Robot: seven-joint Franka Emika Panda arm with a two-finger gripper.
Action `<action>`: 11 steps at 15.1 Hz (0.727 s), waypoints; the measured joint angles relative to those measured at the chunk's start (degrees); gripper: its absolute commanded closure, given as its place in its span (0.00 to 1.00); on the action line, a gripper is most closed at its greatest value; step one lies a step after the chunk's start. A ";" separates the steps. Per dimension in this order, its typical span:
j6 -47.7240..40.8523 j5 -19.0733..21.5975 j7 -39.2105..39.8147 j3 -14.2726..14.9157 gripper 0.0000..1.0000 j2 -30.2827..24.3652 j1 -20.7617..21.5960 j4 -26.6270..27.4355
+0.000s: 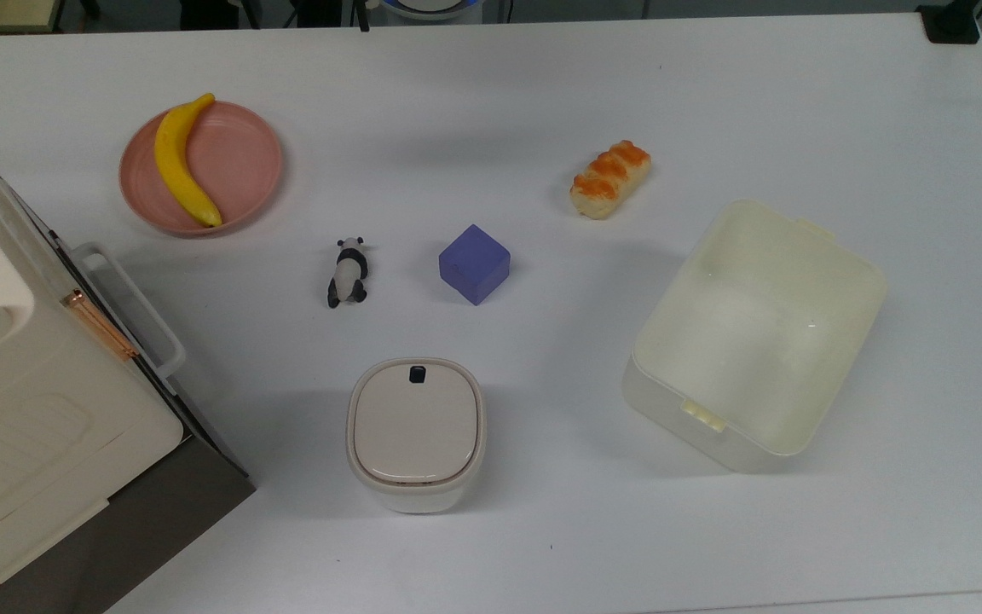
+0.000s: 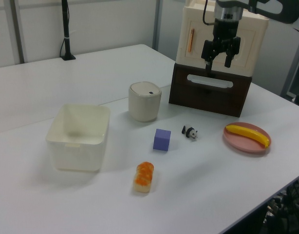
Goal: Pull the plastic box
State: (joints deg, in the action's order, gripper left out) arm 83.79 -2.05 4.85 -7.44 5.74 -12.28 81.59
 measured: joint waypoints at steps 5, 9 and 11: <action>0.00 0.34 3.51 -0.11 0.00 0.47 0.44 0.20; 0.25 0.71 5.34 -0.29 0.00 1.90 3.70 0.44; 1.63 1.93 7.26 -0.35 0.00 2.86 5.08 0.45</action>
State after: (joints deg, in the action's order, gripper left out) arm 85.42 -0.12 12.12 -7.79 8.59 -7.20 82.04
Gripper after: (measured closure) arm 0.000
